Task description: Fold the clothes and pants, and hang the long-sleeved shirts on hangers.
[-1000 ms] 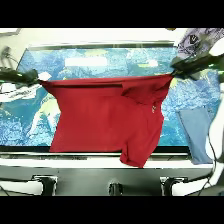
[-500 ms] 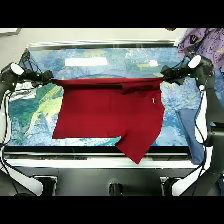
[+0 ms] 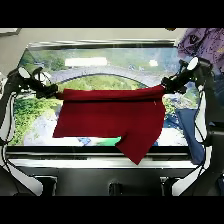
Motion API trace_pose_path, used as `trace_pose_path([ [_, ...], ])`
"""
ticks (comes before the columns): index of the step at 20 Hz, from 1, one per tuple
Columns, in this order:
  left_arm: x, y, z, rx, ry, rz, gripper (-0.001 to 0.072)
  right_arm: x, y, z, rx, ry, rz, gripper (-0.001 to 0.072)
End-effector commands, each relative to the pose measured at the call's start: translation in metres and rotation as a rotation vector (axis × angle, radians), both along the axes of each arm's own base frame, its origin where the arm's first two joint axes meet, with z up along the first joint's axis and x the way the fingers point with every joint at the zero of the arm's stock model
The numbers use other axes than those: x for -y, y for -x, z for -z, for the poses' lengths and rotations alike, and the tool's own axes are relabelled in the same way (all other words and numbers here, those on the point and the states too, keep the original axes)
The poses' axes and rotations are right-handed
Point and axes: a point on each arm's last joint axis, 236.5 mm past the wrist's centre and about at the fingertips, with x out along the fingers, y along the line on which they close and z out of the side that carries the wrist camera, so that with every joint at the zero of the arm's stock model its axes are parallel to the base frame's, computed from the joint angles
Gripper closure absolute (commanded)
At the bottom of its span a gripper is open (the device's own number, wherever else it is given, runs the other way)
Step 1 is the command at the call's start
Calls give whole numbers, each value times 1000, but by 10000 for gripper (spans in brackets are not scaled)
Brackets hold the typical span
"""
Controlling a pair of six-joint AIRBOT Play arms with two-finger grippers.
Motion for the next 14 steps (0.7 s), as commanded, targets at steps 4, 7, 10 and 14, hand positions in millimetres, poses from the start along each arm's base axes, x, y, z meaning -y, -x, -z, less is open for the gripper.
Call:
trace_pose_path([
  [4,25,44,29,-175,20,43,694,1,24,33,-139,2,-12,681],
  [7,27,50,34,-196,23,47,685,-1,28,47,-178,-10,-15,680],
  [10,27,49,34,-192,24,44,395,-10,30,54,-194,-51,-27,554],
  [14,23,30,8,-124,51,-3,19,-21,28,33,-146,-91,-82,169],
])
